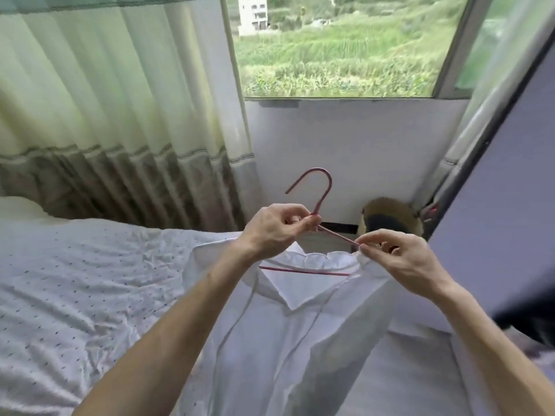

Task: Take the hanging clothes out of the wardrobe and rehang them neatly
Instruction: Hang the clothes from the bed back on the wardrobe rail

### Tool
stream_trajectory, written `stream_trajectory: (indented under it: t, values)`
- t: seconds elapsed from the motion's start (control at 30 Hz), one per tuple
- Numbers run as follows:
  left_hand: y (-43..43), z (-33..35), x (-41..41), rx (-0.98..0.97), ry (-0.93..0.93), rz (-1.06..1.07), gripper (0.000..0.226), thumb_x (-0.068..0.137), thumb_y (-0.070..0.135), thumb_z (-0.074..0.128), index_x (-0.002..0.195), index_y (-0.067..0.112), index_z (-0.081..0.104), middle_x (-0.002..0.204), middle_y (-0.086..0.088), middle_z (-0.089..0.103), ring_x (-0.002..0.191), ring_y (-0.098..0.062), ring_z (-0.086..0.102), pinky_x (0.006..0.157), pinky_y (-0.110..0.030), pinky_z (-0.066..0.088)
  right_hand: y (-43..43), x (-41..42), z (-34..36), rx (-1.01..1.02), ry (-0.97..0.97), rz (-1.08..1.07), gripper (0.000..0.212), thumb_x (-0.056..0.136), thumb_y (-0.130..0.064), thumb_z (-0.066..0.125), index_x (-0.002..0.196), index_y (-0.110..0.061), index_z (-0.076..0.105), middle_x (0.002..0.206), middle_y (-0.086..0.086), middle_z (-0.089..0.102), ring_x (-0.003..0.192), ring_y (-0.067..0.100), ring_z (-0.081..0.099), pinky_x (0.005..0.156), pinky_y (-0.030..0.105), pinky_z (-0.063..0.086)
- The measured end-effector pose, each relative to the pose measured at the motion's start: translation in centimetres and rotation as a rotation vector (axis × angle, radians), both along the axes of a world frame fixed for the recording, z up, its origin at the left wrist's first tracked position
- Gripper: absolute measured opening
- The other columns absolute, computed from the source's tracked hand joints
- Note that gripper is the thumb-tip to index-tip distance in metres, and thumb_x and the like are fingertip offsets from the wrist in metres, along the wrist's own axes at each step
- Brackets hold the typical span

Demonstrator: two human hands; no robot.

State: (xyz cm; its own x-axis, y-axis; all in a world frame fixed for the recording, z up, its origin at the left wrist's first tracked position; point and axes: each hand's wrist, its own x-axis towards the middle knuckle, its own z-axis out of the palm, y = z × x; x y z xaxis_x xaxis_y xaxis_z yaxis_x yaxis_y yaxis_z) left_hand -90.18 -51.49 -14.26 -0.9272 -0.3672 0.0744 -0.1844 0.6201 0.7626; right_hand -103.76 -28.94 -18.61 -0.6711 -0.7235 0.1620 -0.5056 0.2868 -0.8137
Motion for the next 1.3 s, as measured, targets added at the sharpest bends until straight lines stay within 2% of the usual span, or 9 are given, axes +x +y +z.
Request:
stream_trajectory:
  t: [0.1, 0.2, 0.3, 0.47, 0.63, 0.87, 1.0, 1.1, 1.3]
  values:
    - [0.6, -0.2, -4.7, 0.020, 0.007, -0.096, 0.030, 0.090, 0.057, 0.062, 0.081, 0.032, 0.076, 0.053, 0.015, 0.048, 0.054, -0.006, 0.040, 0.056, -0.023, 0.033, 3.1, -1.7, -0.4, 0.046, 0.090, -0.214, 0.020, 0.089, -0.041, 0.070, 0.108, -0.039, 0.072, 0.093, -0.025, 0.069, 0.086, 0.002, 0.057, 0.073, 0.010, 0.040]
    - [1.9, 0.6, -8.7, 0.023, 0.023, -0.221, 0.027, 0.091, 0.053, 0.062, 0.083, 0.032, 0.077, 0.055, 0.020, 0.052, 0.057, -0.002, 0.045, 0.054, -0.014, 0.032, 6.7, -2.7, -0.5, 0.156, 0.121, -0.355, 0.029, 0.091, -0.054, 0.058, 0.115, -0.042, 0.068, 0.103, -0.026, 0.066, 0.102, 0.006, 0.055, 0.085, 0.025, 0.041]
    - [3.4, 2.4, -12.4, -0.003, 0.101, -0.300, 0.025, 0.093, 0.048, 0.061, 0.084, 0.030, 0.076, 0.056, 0.030, 0.056, 0.060, 0.007, 0.051, 0.053, -0.009, 0.034, 9.9, -2.7, 0.4, 0.158, 0.001, -0.443, 0.020, 0.092, -0.056, 0.055, 0.095, -0.046, 0.072, 0.093, -0.027, 0.071, 0.094, -0.004, 0.063, 0.082, 0.023, 0.047]
    - [6.1, 5.7, -18.2, -0.011, 0.245, -0.406, 0.029, 0.091, 0.053, 0.062, 0.086, 0.030, 0.078, 0.055, 0.026, 0.054, 0.056, 0.002, 0.049, 0.050, -0.013, 0.030, 12.6, -2.4, 2.3, -0.064, 0.020, -0.674, 0.021, 0.097, -0.048, 0.054, 0.095, -0.032, 0.067, 0.081, -0.012, 0.069, 0.081, 0.010, 0.064, 0.074, 0.022, 0.048]
    - [11.2, 8.8, -23.7, 0.051, 0.276, -0.558, 0.027, 0.091, 0.054, 0.062, 0.087, 0.032, 0.078, 0.061, 0.021, 0.058, 0.061, 0.002, 0.052, 0.058, -0.020, 0.036, 15.9, -3.0, 5.5, -0.171, 0.195, -0.923, 0.020, 0.096, -0.049, 0.054, 0.095, -0.033, 0.066, 0.093, -0.014, 0.069, 0.091, 0.002, 0.063, 0.078, 0.016, 0.048]
    - [18.9, 7.6, -26.7, 0.047, 0.202, -0.811, 0.030, 0.094, 0.050, 0.059, 0.093, 0.027, 0.078, 0.077, 0.018, 0.066, 0.073, 0.002, 0.058, 0.067, -0.019, 0.044, 21.4, -2.7, 4.4, 0.020, 0.374, -1.057, 0.017, 0.101, -0.032, 0.053, 0.096, -0.023, 0.066, 0.089, -0.008, 0.064, 0.089, 0.010, 0.060, 0.083, 0.028, 0.047]
    - [23.8, 6.4, -27.7, 0.022, 0.158, -0.921, 0.031, 0.098, 0.046, 0.056, 0.093, 0.021, 0.076, 0.091, 0.001, 0.072, 0.089, -0.019, 0.065, 0.076, -0.034, 0.051, 24.7, -1.2, 2.5, 0.085, 0.368, -1.157, 0.020, 0.101, -0.037, 0.052, 0.096, -0.024, 0.067, 0.084, -0.012, 0.062, 0.084, 0.011, 0.055, 0.077, 0.025, 0.042]
    - [27.4, 4.6, -28.2, -0.043, 0.151, -0.924, 0.036, 0.100, 0.045, 0.051, 0.090, 0.015, 0.069, 0.086, -0.007, 0.069, 0.080, -0.029, 0.062, 0.074, -0.044, 0.052, 26.9, -0.2, 1.6, 0.194, 0.452, -1.239, 0.031, 0.099, -0.046, 0.047, 0.094, -0.025, 0.069, 0.076, -0.014, 0.058, 0.076, 0.011, 0.045, 0.074, 0.021, 0.033]
    - [32.7, 1.5, -27.6, -0.048, 0.204, -0.916, 0.037, 0.103, 0.035, 0.048, 0.070, 0.018, 0.044, 0.070, 0.004, 0.044, 0.061, -0.011, 0.039, 0.056, -0.022, 0.031, 31.2, 1.8, -0.9, 0.429, 0.246, -1.248, 0.048, 0.095, -0.059, 0.032, 0.108, -0.035, 0.071, 0.093, -0.013, 0.063, 0.095, 0.018, 0.050, 0.083, 0.026, 0.037]
